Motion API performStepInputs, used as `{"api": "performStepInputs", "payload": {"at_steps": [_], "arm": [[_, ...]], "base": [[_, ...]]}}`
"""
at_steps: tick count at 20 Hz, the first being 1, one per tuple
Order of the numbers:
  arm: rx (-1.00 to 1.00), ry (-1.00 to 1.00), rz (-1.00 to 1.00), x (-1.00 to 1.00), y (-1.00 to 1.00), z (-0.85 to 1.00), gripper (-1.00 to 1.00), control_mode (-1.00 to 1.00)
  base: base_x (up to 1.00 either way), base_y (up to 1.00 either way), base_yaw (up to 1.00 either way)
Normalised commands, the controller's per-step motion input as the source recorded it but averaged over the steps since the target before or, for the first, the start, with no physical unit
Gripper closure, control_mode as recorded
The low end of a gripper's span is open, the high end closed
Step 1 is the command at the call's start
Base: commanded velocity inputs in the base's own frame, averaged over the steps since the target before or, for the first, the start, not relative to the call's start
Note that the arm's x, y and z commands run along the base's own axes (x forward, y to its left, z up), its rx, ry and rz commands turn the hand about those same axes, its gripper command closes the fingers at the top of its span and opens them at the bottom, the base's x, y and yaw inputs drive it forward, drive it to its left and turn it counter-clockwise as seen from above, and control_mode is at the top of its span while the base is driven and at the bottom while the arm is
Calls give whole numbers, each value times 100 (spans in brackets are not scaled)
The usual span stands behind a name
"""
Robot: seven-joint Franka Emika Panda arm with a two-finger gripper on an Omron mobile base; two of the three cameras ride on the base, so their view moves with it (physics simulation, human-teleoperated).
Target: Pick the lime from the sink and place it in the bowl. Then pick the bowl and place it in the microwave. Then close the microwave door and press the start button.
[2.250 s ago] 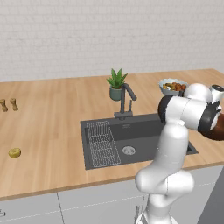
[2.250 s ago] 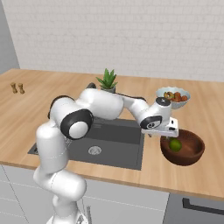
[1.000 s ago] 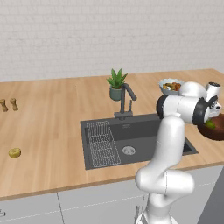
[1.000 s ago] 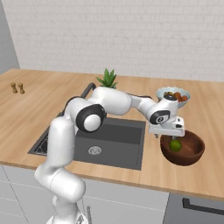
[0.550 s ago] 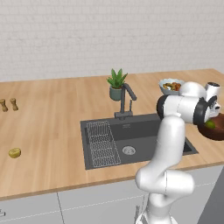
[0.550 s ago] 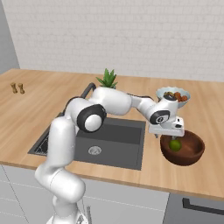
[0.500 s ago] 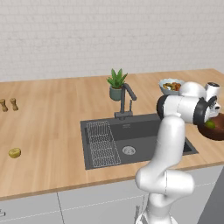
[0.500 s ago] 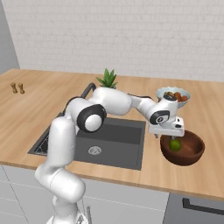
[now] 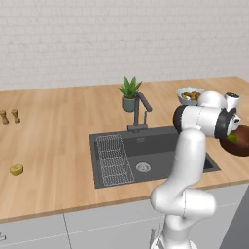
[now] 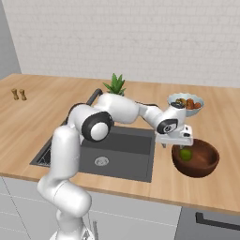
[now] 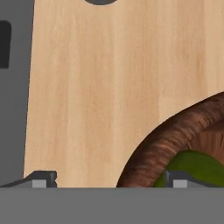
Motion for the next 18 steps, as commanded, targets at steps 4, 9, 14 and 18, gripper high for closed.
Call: {"api": "performStepInputs", "payload": {"at_steps": [4, 9, 14, 18], "arm": [[0, 5, 4, 0, -4, -42, -100, -100], [0, 6, 4, -5, -14, -43, 100, -100], [0, 5, 3, -19, -25, -21, 100, -100], [0, 0, 1, -27, -3, 0, 100, -100]], "base": [[0, 0, 0], [0, 0, 0], [0, 0, 0], [0, 0, 0]]}}
